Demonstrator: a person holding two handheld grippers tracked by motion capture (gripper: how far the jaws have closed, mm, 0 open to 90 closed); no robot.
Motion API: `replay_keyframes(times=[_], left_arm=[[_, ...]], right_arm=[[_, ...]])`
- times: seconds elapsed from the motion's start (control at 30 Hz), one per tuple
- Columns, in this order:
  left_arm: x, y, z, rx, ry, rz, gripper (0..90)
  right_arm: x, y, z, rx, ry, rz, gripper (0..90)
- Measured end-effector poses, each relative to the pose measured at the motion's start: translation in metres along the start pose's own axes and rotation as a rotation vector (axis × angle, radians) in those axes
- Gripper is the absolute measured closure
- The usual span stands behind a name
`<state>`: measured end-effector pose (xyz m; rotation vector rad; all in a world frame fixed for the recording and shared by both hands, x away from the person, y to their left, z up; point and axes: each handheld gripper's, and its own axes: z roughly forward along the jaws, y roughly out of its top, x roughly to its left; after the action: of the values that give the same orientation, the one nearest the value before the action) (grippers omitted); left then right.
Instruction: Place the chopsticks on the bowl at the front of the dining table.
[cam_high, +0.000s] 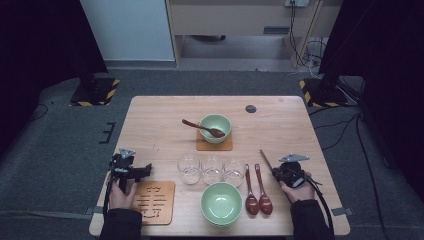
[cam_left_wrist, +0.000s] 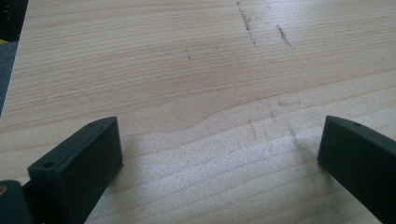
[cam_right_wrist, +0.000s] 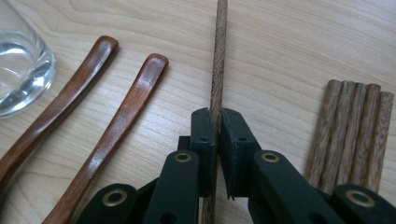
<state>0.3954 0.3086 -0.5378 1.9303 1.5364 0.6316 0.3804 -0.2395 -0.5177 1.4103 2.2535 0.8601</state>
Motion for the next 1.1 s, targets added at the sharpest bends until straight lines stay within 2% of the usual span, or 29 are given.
replay_keyframes(times=[0.17, 0.3, 0.53, 0.7, 1.1], left_arm=[[0.000, 0.000, 0.000, 0.000, 0.000, 0.000, 0.0], [0.000, 0.000, 0.000, 0.000, 0.000, 0.000, 0.0], [0.000, 0.000, 0.000, 0.000, 0.000, 0.000, 0.0], [0.000, 0.000, 0.000, 0.000, 0.000, 0.000, 0.0], [0.000, 0.000, 0.000, 0.000, 0.000, 0.000, 0.0]], right_arm=[[0.001, -0.001, 0.003, 0.010, -0.002, -0.011, 83.8], [0.003, -0.003, 0.003, 0.007, 0.002, -0.021, 80.0], [0.004, -0.007, -0.001, 0.013, -0.014, -0.030, 80.4], [0.006, -0.008, -0.002, 0.014, -0.016, -0.036, 83.9], [0.003, -0.005, -0.007, -0.018, 0.010, 0.004, 84.7]])
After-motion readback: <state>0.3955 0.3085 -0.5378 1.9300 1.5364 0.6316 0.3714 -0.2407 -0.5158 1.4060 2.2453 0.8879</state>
